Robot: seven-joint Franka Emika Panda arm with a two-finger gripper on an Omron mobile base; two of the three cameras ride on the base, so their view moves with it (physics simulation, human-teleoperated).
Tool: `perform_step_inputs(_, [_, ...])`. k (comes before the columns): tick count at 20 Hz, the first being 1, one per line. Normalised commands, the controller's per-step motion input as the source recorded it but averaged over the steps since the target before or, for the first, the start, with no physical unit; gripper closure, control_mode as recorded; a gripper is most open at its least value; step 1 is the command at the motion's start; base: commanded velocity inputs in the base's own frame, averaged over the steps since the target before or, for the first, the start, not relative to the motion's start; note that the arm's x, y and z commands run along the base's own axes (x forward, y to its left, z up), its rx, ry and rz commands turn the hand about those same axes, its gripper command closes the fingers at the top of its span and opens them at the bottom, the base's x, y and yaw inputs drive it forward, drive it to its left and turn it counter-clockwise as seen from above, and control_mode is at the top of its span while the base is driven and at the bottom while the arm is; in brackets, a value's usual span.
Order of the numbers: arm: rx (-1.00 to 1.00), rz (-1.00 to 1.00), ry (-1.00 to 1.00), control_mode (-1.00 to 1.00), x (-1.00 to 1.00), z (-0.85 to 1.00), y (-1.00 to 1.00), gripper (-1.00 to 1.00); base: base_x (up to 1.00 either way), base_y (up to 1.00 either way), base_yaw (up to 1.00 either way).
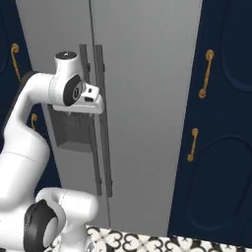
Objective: Take the strawberry from the fridge and place it on top of the pancake, located on the dining counter.
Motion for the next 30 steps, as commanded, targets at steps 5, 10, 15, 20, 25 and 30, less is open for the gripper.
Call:
perform_step_inputs(5, [0.00,0.00,0.00,1.00,0.00,0.00,0.00,-1.00,-0.02,0.22,0.00])
perform_step_inputs(10, [0.00,0.00,0.00,1.00,0.00,0.00,0.00,-1.00,-0.22,-0.31,-0.02])
perform_step_inputs(15, [0.00,0.00,0.00,1.00,0.00,0.00,0.00,-1.00,-0.17,-0.51,0.00])
perform_step_inputs(20, [0.00,0.00,0.00,1.00,0.00,0.00,0.00,-1.00,-0.50,-0.11,-0.04])
perform_step_inputs(25, [0.00,0.00,0.00,1.00,0.00,0.00,0.00,-1.00,-0.62,0.24,-0.13])
perform_step_inputs(30, [0.00,0.00,0.00,1.00,0.00,0.00,0.00,-1.00,-0.43,0.47,-0.04])
